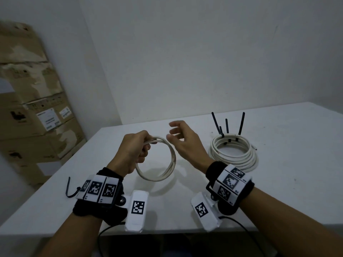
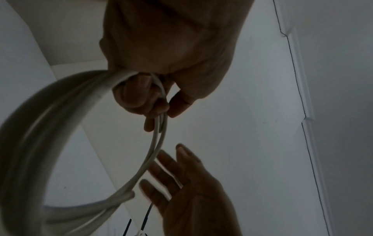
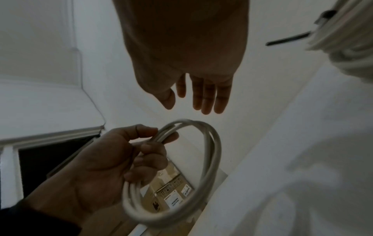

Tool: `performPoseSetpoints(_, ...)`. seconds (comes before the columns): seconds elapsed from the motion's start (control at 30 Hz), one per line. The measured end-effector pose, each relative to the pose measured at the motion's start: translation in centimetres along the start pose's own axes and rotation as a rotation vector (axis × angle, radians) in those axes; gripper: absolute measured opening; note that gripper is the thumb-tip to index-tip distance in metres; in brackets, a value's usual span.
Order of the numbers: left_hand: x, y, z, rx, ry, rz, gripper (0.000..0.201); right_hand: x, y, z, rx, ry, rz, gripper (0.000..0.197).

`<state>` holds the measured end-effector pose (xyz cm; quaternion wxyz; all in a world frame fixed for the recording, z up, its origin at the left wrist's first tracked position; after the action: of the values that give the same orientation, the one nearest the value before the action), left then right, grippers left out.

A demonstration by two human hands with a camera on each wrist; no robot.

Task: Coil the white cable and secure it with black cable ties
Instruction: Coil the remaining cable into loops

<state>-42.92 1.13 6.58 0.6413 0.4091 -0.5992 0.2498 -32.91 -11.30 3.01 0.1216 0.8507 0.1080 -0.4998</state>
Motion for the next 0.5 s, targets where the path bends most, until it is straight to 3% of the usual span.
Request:
performPoseSetpoints(0.13, 0.3, -0.1, 0.4, -0.058, -0.018, -0.072, 0.027, -1.4, -0.7, -0.6, -0.236, 0.345, 0.293, 0.041)
performPoseSetpoints(0.23, 0.8, -0.1, 0.4, -0.087, -0.004, -0.061, 0.018, -1.9, -1.3, -0.9, -0.323, 0.514, 0.492, 0.027)
performPoseSetpoints(0.5, 0.6, 1.3, -0.3, -0.110, 0.040, -0.009, 0.013, -1.9, -2.4, -0.7, -0.372, 0.631, 0.721, 0.025)
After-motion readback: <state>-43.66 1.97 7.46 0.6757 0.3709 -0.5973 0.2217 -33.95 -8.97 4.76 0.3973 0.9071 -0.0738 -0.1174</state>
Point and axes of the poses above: each hand's wrist, its own z-axis away from the middle knuckle, its own y-axis out of the back of the hand, x = y × z, the point moved 1 cm from there along -z, towards the middle knuckle, and after that the axes turned 14 degrees about x, right-handed, at the moved point
